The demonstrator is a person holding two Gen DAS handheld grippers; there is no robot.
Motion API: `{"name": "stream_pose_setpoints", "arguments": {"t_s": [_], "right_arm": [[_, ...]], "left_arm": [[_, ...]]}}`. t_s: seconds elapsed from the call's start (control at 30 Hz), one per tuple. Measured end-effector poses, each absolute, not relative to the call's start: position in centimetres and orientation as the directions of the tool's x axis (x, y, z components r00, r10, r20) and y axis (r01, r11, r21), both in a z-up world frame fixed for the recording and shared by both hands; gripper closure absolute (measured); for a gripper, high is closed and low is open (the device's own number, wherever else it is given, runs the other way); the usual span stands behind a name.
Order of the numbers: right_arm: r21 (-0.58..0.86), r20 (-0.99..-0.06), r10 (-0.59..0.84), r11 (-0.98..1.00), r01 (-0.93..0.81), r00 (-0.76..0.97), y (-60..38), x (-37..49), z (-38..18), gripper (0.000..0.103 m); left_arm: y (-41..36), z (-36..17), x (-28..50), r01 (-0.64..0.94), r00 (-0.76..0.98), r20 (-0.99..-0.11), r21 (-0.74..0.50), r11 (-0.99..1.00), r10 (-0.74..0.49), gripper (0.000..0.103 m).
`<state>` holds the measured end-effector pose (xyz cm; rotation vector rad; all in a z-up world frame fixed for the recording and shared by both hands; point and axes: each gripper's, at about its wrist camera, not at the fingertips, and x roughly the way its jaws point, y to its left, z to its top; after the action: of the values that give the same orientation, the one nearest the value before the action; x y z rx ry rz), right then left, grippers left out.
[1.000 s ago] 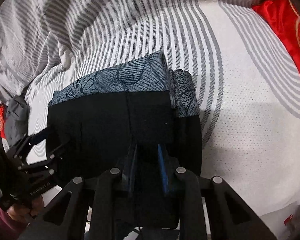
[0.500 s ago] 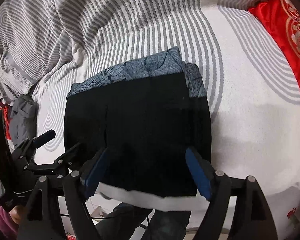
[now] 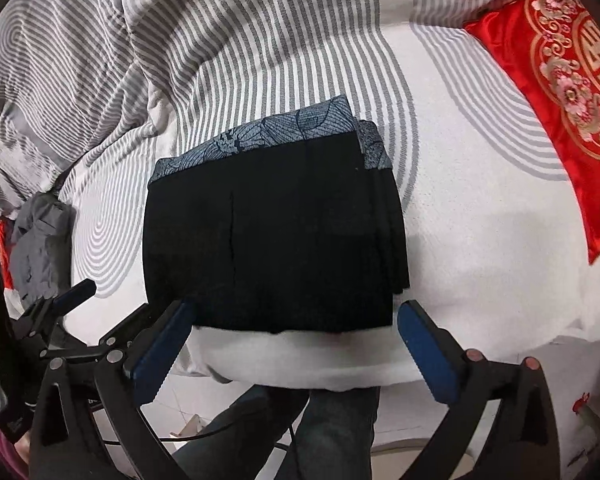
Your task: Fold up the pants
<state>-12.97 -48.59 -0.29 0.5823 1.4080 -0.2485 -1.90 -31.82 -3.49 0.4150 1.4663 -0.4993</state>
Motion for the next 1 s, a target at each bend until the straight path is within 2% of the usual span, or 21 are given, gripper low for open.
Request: {"name": "stream_pose_setpoints", "arguments": {"t_s": [0.23,1.0], "right_arm": [[0.158,-0.986,0.114,0.855,0.494,0.119,-46.5,-13.9,1.0,0.0],[0.062,-0.995,0.014,0.871,0.488,0.102,-43.2,-14.0,3.7,0.0]], "left_arm": [[-30.8,-2.0,-3.4,0.588,0.015,-0.998,-0.038,0.808,-0.059,0.001],[-28.8,0.5,-2.9,0.578,0.043,-0.992,-0.07,0.813,-0.115,0.001]]}}
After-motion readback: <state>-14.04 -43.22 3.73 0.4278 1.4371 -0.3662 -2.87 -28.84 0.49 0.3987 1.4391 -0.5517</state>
